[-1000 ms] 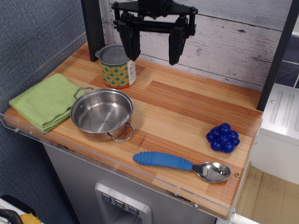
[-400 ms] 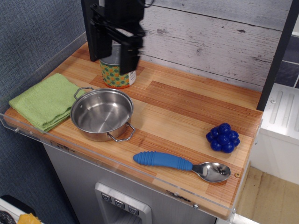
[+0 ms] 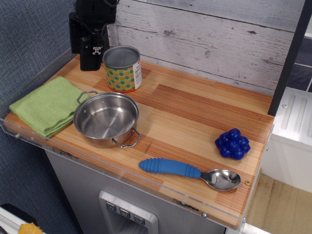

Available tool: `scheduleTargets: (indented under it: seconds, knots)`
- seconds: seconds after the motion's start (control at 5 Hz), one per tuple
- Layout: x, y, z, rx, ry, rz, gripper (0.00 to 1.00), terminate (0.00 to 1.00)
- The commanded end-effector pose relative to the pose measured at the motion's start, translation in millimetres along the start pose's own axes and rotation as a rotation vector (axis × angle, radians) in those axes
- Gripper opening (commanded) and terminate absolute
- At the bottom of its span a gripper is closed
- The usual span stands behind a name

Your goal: Move the can to the right side of the table

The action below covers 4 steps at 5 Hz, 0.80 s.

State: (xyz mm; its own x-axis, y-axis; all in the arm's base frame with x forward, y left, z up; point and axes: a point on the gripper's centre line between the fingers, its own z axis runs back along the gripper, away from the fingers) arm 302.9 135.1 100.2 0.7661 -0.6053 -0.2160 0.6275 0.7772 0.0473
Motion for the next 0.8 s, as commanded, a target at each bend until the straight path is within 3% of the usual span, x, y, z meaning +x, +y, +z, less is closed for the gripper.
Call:
scheduleTargets:
  seconds: [0.0, 0.6]
  knots:
    - [12.1, 48.2, 0.7, 0.076, 0.039, -0.147, 1.00, 0.00]
    - [28.9, 69.3, -18.0, 0.067, -0.041, -0.206, 1.00, 0.00]
